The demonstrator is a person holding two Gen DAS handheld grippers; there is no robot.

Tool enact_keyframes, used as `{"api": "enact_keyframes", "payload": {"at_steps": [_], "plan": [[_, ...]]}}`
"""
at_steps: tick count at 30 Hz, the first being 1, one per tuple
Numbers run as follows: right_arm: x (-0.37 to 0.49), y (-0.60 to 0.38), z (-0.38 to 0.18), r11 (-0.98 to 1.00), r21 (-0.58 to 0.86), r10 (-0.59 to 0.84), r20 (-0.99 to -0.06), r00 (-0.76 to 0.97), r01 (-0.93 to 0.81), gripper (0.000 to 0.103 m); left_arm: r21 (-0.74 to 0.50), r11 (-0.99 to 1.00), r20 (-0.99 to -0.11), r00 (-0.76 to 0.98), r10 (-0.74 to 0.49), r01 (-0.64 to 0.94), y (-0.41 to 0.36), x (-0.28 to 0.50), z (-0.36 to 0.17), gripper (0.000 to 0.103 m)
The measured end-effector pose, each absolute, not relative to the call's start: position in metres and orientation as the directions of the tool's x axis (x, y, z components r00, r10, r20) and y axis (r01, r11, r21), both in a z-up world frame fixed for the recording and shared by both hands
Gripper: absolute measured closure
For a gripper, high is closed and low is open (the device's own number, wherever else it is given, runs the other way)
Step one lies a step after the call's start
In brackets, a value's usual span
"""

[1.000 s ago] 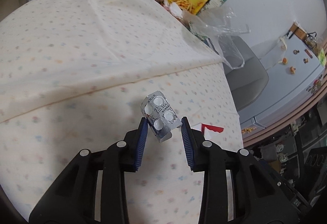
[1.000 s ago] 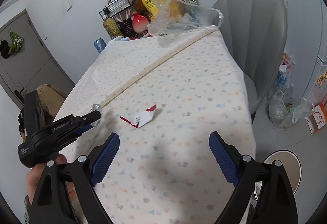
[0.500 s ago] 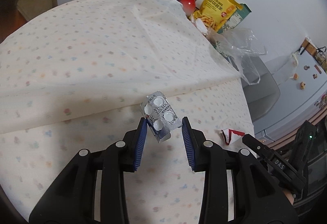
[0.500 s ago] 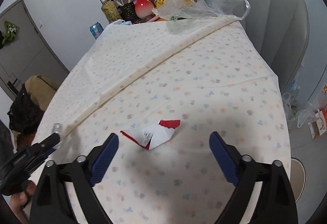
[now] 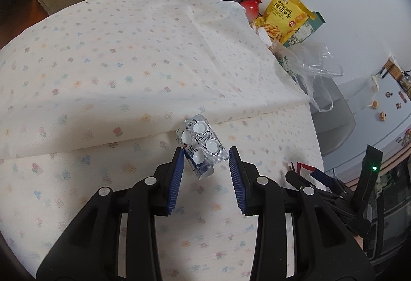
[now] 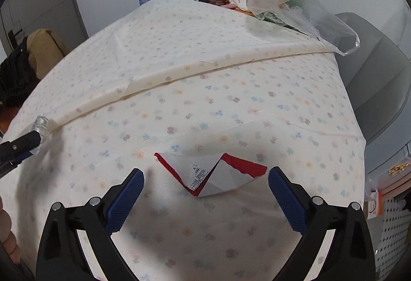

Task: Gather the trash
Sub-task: 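Grasp the white-and-red paper scrap with the right gripper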

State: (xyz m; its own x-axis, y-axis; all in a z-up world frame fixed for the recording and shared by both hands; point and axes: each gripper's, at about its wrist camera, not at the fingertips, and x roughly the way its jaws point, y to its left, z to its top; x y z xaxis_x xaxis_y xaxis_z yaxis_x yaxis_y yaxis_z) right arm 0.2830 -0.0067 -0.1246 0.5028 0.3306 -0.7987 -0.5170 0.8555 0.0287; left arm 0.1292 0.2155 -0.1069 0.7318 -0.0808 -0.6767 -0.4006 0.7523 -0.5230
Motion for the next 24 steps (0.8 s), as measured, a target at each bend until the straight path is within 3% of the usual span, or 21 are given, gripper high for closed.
{"api": "enact_keyframes", "payload": {"at_steps": [2, 5, 8, 9, 24], "plan": [[0.285, -0.003, -0.127, 0.847, 0.008, 0.323, -0.802, 0.502, -0.531, 0.008, -0.523, 0.753, -0.678, 0.731, -0.083, -0.399, 0.215, 0.130, -0.107, 0.067], [0.289, -0.002, -0.130, 0.835, 0.048, 0.362, -0.798, 0.481, -0.548, 0.022, -0.523, 0.754, -0.677, 0.731, -0.083, -0.398, 0.214, 0.129, -0.107, 0.067], [0.286, -0.001, -0.127, 0.832, 0.055, 0.378, -0.785, 0.491, -0.552, 0.048, -0.525, 0.754, -0.674, 0.734, -0.085, -0.395, 0.213, 0.129, -0.106, 0.067], [0.285, -0.001, -0.125, 0.829, 0.058, 0.382, -0.784, 0.489, -0.556, 0.063, -0.524, 0.754, -0.674, 0.734, -0.084, -0.395, 0.212, 0.129, -0.105, 0.067], [0.236, -0.055, -0.091, 0.823, 0.150, 0.478, -0.704, 0.525, -0.548, 0.067, -0.511, 0.795, -0.662, 0.740, -0.121, -0.327, 0.171, 0.140, -0.091, 0.067]]}}
